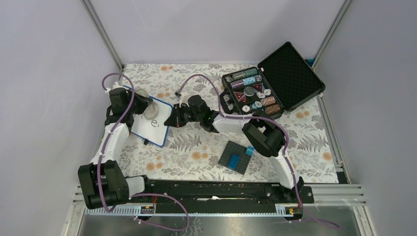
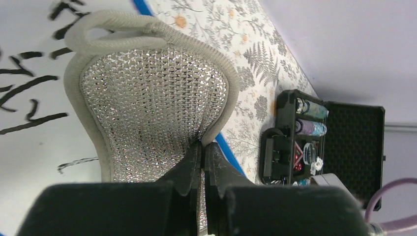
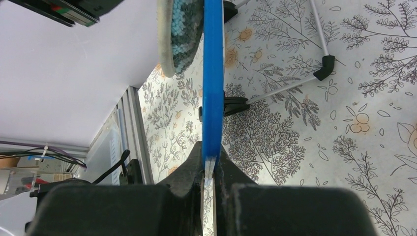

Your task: Erase the whiteboard

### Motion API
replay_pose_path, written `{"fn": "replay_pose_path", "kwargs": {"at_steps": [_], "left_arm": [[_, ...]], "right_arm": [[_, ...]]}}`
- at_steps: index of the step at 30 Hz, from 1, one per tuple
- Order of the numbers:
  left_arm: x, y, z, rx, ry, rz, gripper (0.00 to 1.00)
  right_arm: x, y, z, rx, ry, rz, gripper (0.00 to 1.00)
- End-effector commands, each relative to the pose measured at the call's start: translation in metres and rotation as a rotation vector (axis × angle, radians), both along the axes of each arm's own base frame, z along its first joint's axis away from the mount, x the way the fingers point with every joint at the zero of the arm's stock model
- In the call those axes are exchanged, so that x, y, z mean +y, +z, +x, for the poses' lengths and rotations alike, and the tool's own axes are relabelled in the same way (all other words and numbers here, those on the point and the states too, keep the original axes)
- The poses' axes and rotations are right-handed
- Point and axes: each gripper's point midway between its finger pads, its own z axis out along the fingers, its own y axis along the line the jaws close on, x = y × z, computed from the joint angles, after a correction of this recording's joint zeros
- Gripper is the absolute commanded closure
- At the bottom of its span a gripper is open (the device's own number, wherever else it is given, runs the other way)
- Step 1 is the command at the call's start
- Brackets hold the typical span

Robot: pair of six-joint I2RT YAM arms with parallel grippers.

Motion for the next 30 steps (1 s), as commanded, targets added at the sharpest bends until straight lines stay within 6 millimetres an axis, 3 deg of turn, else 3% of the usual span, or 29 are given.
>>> {"fn": "replay_pose_path", "kwargs": {"at_steps": [1, 5, 10, 14, 18, 21, 26, 28, 30], "left_arm": [[-0.017, 0.012, 0.005, -0.025, -0.091, 0.035, 1.0], [0.003, -0.025, -0.008, 0.083, -0.025, 0.0, 1.0], [0.061, -0.09, -0.049, 0.303, 0.203, -0.109, 1.0], [0.056, -0.114, -0.055, 0.366, 0.168, -0.182, 1.0], [0.039, -0.086, -0.035, 0.231, 0.077, -0.196, 1.0], [0.022, -0.043, -0.015, 0.112, -0.02, -0.093, 1.0], [-0.024, 0.029, 0.009, -0.074, -0.194, 0.034, 1.0], [-0.03, 0.041, 0.012, -0.099, -0.204, 0.059, 1.0], [-0.023, 0.036, 0.015, -0.075, -0.162, 0.066, 1.0]], "right_arm": [[0.015, 0.03, -0.046, -0.079, 0.194, 0.07, 1.0], [0.016, 0.027, -0.047, -0.067, 0.201, 0.07, 1.0], [0.014, 0.031, -0.047, -0.076, 0.199, 0.073, 1.0], [0.015, 0.031, -0.047, -0.074, 0.203, 0.075, 1.0], [0.016, 0.031, -0.048, -0.07, 0.212, 0.077, 1.0], [0.017, 0.03, -0.049, -0.066, 0.218, 0.078, 1.0], [0.017, 0.03, -0.05, -0.066, 0.231, 0.082, 1.0], [0.017, 0.031, -0.051, -0.067, 0.23, 0.082, 1.0], [0.017, 0.03, -0.05, -0.068, 0.229, 0.082, 1.0]]}}
